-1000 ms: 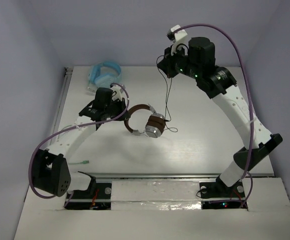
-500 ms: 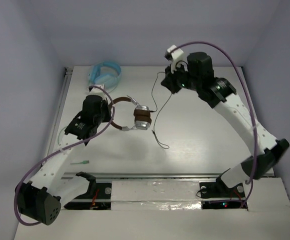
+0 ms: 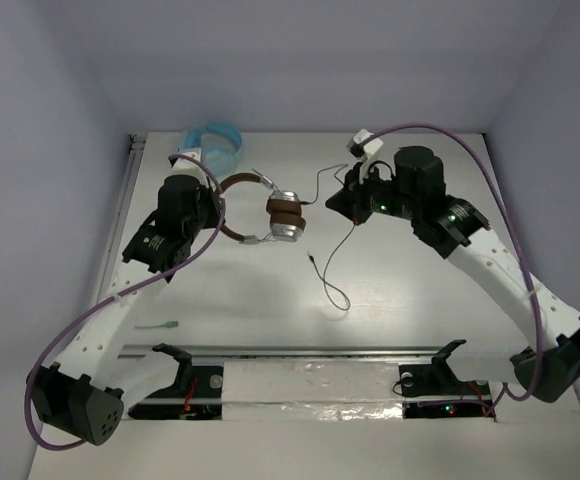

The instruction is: Wrap the headphones

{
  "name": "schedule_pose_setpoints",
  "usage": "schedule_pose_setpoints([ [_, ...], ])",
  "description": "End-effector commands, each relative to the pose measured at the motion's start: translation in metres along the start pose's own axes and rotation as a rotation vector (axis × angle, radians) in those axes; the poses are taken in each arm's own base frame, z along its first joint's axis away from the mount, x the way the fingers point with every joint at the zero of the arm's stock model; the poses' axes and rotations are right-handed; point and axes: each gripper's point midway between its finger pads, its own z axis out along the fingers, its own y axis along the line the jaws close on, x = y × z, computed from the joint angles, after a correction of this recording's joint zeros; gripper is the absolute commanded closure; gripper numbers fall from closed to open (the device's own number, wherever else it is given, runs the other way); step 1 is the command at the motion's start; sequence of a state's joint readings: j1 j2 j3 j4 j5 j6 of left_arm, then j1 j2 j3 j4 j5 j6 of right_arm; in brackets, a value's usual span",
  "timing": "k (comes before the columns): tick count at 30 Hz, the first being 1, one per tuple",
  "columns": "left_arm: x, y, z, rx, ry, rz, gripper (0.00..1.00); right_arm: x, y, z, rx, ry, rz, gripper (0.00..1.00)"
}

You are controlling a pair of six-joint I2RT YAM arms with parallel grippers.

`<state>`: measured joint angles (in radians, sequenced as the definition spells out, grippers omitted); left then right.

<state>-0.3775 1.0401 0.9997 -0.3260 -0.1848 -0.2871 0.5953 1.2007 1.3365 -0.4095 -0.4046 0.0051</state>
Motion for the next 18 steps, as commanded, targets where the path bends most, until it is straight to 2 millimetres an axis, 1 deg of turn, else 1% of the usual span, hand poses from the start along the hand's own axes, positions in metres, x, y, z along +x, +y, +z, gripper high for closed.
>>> schedule_pose_setpoints([
  [1,-0.045,-0.037,-0.014,0.173,-0.094,-0.068,1.0,-0.001,-0.012,0.011,0.047,-0.012,0.042,1.0],
  [2,-0.04,-0.041,-0.013,0.197,-0.083,-0.072,1.0,-0.009,-0.009,0.006,0.04,-0.014,0.026,1.0],
  [3,-0.034,-0.049,-0.013,0.267,-0.045,-0.068,1.0,-0.015,-0.013,0.004,0.064,-0.023,0.006,1.0],
  [4,-0.027,-0.055,-0.012,0.3,-0.009,-0.061,1.0,-0.02,-0.03,0.001,0.168,-0.038,0.002,1.0],
  [5,-0.022,-0.06,-0.012,0.33,0.018,-0.052,1.0,-0.03,-0.04,0.0,0.221,-0.065,-0.008,1.0],
  [6,-0.016,-0.065,-0.011,0.359,0.049,-0.037,1.0,-0.035,-0.048,0.0,0.262,-0.074,-0.02,1.0],
  [7,-0.005,-0.072,-0.01,0.406,0.096,-0.021,1.0,-0.031,-0.063,0.008,0.317,-0.048,-0.041,1.0],
  [8,0.001,-0.074,-0.01,0.429,0.12,-0.009,1.0,-0.041,-0.066,0.008,0.338,-0.057,-0.047,1.0],
  [9,0.008,-0.076,-0.009,0.446,0.146,0.003,1.0,-0.041,-0.072,0.011,0.355,-0.052,-0.058,1.0],
  [10,0.018,-0.079,-0.008,0.471,0.191,0.012,1.0,-0.043,-0.076,0.014,0.373,-0.059,-0.066,1.0],
  [12,0.033,-0.087,-0.01,0.553,0.245,0.026,1.0,-0.043,-0.091,0.016,0.441,-0.058,-0.079,1.0],
  [13,0.036,-0.103,-0.019,0.673,0.271,0.023,1.0,-0.04,-0.096,0.017,0.461,-0.051,-0.08,1.0],
  [14,0.036,-0.109,-0.022,0.722,0.279,-0.007,1.0,-0.039,-0.102,0.02,0.47,-0.057,-0.076,1.0],
  [15,0.039,-0.111,-0.023,0.762,0.292,-0.033,1.0,-0.028,-0.102,0.026,0.455,-0.044,-0.062,1.0],
  [16,0.032,-0.123,-0.03,0.85,0.271,-0.043,1.0,-0.023,-0.105,0.029,0.448,-0.047,-0.049,1.0],
  [17,0.03,-0.126,-0.032,0.876,0.278,-0.092,1.0,-0.022,-0.105,0.033,0.438,-0.065,-0.04,1.0],
  [18,0.025,-0.131,-0.037,0.915,0.269,-0.11,1.0,-0.017,-0.106,0.036,0.442,-0.066,-0.014,1.0],
])
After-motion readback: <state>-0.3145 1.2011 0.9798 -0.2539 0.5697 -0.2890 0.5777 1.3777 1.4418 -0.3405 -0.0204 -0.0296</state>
